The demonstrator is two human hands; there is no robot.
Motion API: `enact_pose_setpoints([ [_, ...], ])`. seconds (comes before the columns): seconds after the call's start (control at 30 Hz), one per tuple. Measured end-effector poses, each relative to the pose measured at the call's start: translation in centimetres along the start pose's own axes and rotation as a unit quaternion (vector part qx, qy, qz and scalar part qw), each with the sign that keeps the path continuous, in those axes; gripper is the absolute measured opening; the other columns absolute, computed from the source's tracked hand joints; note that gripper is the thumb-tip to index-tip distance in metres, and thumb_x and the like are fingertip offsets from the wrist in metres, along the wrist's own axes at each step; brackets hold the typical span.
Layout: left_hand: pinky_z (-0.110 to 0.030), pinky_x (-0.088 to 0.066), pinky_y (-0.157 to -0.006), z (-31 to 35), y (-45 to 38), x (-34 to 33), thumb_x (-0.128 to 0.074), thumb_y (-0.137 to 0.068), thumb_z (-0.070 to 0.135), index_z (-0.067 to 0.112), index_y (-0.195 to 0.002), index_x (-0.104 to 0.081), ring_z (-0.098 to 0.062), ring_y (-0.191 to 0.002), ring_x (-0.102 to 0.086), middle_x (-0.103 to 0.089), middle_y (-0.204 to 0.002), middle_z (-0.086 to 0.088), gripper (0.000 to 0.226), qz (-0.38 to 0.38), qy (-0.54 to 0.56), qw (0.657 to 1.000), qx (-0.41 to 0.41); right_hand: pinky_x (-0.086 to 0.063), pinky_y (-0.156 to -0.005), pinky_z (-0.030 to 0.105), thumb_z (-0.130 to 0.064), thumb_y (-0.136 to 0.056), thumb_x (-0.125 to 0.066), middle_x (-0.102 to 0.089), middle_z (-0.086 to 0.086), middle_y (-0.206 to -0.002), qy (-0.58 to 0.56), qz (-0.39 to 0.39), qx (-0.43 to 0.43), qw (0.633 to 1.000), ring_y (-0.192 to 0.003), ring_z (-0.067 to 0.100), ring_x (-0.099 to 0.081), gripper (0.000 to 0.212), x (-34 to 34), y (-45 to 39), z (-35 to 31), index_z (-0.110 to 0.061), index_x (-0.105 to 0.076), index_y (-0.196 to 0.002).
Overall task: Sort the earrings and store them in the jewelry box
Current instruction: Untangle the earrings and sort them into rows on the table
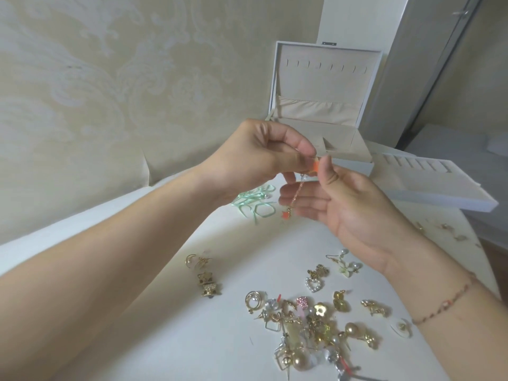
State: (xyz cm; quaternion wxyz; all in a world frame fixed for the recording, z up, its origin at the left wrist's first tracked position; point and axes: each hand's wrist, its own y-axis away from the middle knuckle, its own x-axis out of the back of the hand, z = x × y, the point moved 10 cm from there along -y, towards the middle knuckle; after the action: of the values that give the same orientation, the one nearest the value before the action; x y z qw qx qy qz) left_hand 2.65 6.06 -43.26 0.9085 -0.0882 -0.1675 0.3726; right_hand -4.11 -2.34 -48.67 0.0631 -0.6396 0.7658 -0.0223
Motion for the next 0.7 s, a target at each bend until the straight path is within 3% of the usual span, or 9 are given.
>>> enact_pose_setpoints([
  [0.13,-0.020,-0.041,-0.052,-0.8,-0.5,0.8,-0.076,-0.078,0.002,0.009,-0.088,-0.072,-0.012,-0.055,-0.060,-0.071,-0.067,-0.006,0.013,-0.016,-0.014,1.000,0.012,-0.054,-0.080,0.036,-0.027,-0.083,-0.058,-0.064,0.004,-0.070,-0.004,-0.043,-0.033,0.999,-0.072,0.022,-0.064,0.022,-0.6,0.4,0.7,-0.007,-0.065,-0.090],
  [0.23,-0.019,-0.046,-0.054,-2.3,-0.7,1.3,-0.071,-0.082,-0.002,0.011,-0.098,-0.072,-0.012,-0.056,-0.060,-0.072,-0.074,-0.007,0.021,-0.038,-0.028,0.998,0.049,-0.048,-0.063,0.029,-0.017,-0.091,-0.055,-0.052,0.003,-0.062,0.051,-0.034,-0.042,0.997,-0.061,0.019,-0.052,0.019,0.0,0.3,1.2,-0.002,-0.067,-0.094],
  [0.33,-0.020,-0.052,-0.060,-4.1,-0.4,1.2,-0.072,-0.082,-0.001,0.007,-0.100,-0.073,-0.013,-0.059,-0.062,-0.072,-0.075,-0.006,0.020,-0.120,-0.080,0.985,0.089,-0.037,-0.053,0.026,-0.011,-0.097,-0.054,-0.053,0.003,-0.060,0.145,-0.035,-0.060,0.987,-0.054,0.016,-0.048,0.018,0.3,0.1,2.0,-0.003,-0.070,-0.094],
  [0.43,-0.023,-0.052,-0.066,-5.7,0.3,1.0,-0.072,-0.083,0.000,0.005,-0.093,-0.074,-0.014,-0.064,-0.065,-0.071,-0.075,-0.006,0.012,-0.209,-0.151,0.959,0.115,-0.039,-0.053,0.024,-0.017,-0.094,-0.061,-0.060,-0.004,-0.061,0.281,-0.063,-0.067,0.955,-0.054,0.012,-0.050,0.014,-0.5,-0.2,2.6,-0.015,-0.074,-0.088],
  [0.57,-0.025,-0.054,-0.068,-7.6,1.6,0.2,-0.072,-0.084,0.001,0.004,-0.091,-0.073,-0.018,-0.069,-0.068,-0.072,-0.080,-0.009,0.008,-0.297,-0.244,0.911,0.150,-0.038,-0.054,0.015,-0.031,-0.088,-0.068,-0.062,-0.012,-0.067,0.459,-0.086,-0.039,0.883,-0.057,0.003,-0.054,0.007,-2.0,-1.1,3.1,-0.030,-0.072,-0.082],
  [0.7,-0.030,-0.058,-0.072,-8.6,2.4,0.0,-0.075,-0.082,0.007,0.005,-0.089,-0.071,-0.017,-0.068,-0.069,-0.071,-0.077,-0.005,0.008,-0.333,-0.292,0.878,0.182,-0.039,-0.056,0.006,-0.031,-0.088,-0.069,-0.061,-0.012,-0.076,0.533,-0.094,0.000,0.841,-0.065,-0.002,-0.053,0.005,-3.6,-1.1,3.4,-0.030,-0.074,-0.086],
])
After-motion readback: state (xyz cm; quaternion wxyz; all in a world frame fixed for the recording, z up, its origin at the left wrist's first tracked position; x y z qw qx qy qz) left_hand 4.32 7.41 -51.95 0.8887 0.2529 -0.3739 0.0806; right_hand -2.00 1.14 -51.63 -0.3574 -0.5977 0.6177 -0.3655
